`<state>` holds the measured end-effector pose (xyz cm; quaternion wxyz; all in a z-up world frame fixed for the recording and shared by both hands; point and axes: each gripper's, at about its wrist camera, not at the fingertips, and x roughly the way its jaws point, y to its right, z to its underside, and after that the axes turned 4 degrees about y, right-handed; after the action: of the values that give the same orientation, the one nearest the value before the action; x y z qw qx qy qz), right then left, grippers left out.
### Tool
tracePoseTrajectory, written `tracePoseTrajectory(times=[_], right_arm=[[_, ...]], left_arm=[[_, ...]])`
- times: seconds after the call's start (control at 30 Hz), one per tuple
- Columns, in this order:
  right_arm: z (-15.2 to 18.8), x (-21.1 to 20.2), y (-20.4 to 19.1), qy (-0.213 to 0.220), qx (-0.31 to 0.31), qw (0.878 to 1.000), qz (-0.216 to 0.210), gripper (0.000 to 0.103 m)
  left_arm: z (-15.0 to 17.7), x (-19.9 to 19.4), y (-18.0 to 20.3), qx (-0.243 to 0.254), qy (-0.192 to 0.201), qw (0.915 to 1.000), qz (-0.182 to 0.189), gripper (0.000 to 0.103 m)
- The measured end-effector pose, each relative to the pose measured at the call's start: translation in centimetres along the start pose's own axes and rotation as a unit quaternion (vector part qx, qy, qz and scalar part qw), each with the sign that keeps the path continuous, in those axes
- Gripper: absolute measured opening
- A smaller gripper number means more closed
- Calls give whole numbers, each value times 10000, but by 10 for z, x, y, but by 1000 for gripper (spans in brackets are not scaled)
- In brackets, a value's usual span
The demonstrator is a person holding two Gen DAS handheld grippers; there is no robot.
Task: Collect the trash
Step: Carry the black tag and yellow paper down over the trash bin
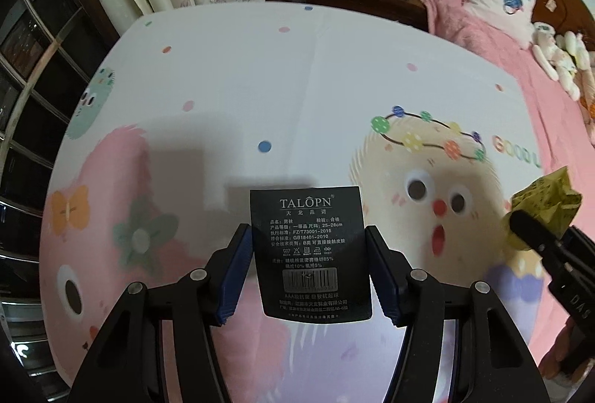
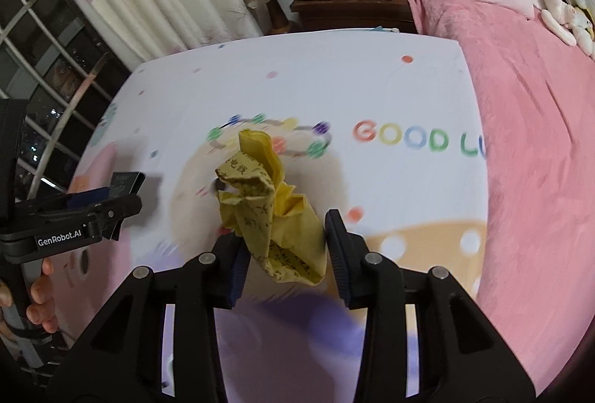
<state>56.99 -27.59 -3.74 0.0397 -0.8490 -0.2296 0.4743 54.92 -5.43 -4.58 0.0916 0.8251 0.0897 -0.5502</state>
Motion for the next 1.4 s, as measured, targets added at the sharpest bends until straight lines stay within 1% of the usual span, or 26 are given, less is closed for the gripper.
tracePoseTrajectory(times=[0.17, 0.3, 0.5, 0.73, 0.77, 0.87, 1.03, 1.23, 1.3, 1.37, 1.4], right_arm=[[28, -32, -37, 58, 12, 9999, -130, 35], [53, -63, -70, 142, 89, 9997, -175, 35], [102, -115, -132, 398, 167, 9990, -74, 35], [170, -172, -213, 763, 485, 9958, 134, 35], [184, -180, -229, 814, 548, 9950, 178, 35], [213, -195, -258, 882, 666, 9935, 276, 35], [264, -212, -307, 888, 794, 9919, 440, 35], [320, -221, -355, 696, 860, 9922, 568, 35], [332, -219, -361, 591, 852, 9928, 592, 35], [347, -217, -367, 470, 852, 9934, 607, 35], [356, -215, -370, 400, 852, 9937, 614, 35]], left_arm=[[32, -51, -20, 120, 216, 9996, 168, 60], [68, -98, -46, 203, 402, 9985, 318, 60], [125, -166, -100, 361, 656, 9951, 650, 60], [200, -233, -173, 776, 872, 9886, 949, 60], [210, -239, -182, 825, 890, 9877, 990, 60], [241, -256, -212, 991, 955, 9843, 1101, 60], [292, -273, -254, 1214, 926, 9800, 1276, 60], [346, -279, -285, 1512, 767, 9763, 1344, 60], [362, -279, -292, 1600, 682, 9750, 1383, 60], [370, -274, -288, 1677, 630, 9740, 1386, 60], [379, -273, -290, 1707, 598, 9736, 1395, 60]])
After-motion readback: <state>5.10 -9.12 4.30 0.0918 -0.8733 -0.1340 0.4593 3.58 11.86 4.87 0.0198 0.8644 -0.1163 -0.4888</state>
